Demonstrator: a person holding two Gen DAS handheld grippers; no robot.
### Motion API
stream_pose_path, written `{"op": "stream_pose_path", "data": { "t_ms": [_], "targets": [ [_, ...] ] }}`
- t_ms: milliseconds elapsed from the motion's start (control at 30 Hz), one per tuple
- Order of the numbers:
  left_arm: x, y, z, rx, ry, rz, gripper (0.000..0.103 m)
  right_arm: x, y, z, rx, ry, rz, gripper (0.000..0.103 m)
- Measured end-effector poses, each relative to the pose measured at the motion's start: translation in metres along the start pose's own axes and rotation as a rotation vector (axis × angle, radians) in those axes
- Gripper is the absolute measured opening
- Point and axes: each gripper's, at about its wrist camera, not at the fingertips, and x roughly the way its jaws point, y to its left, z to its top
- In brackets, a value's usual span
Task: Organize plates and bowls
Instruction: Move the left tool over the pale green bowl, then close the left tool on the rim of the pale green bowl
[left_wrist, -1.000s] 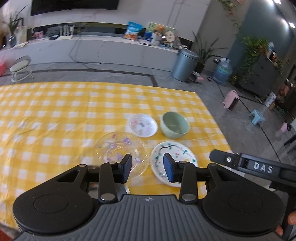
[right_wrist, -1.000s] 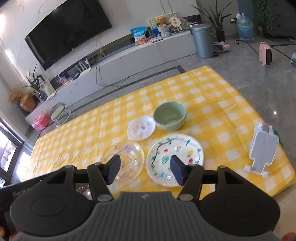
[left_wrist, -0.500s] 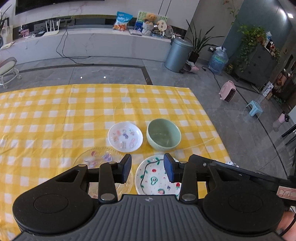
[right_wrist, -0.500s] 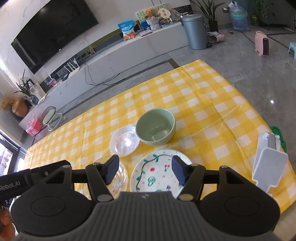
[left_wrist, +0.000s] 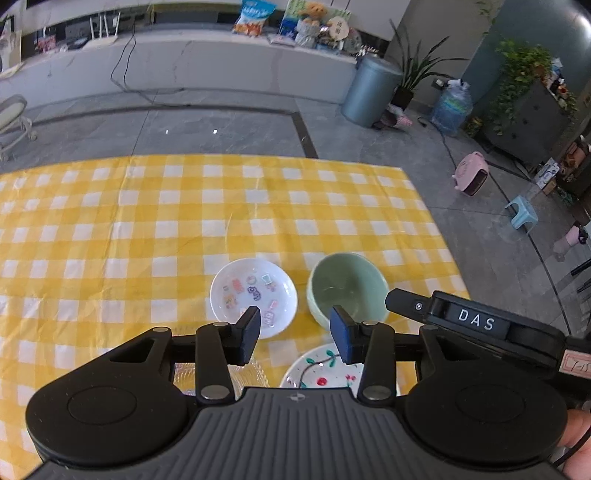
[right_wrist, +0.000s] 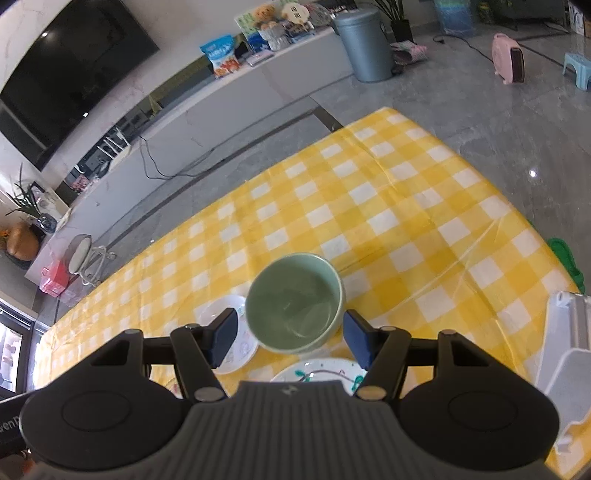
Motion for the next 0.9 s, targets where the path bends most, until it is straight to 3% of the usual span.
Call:
{"op": "stream_pose_path", "data": {
  "t_ms": [167,700,900],
  "targets": [
    [0.02,0.011,0.008,-0.01,0.024,0.007,0.057,0.029,-0.011,0.002,0.009,0.037,-0.027,0.063],
    [0.066,0.014,0.018,-0.02,0.069,-0.03,0.057,0.064,-0.038,0.004,0.069,0.086,0.01,0.062],
    [0.081,0.013,0.016,-0.029,0.093,-0.048,0.057,0.068,-0.035,0.003,0.054,0.086,0.009,0.056]
  ]
}}
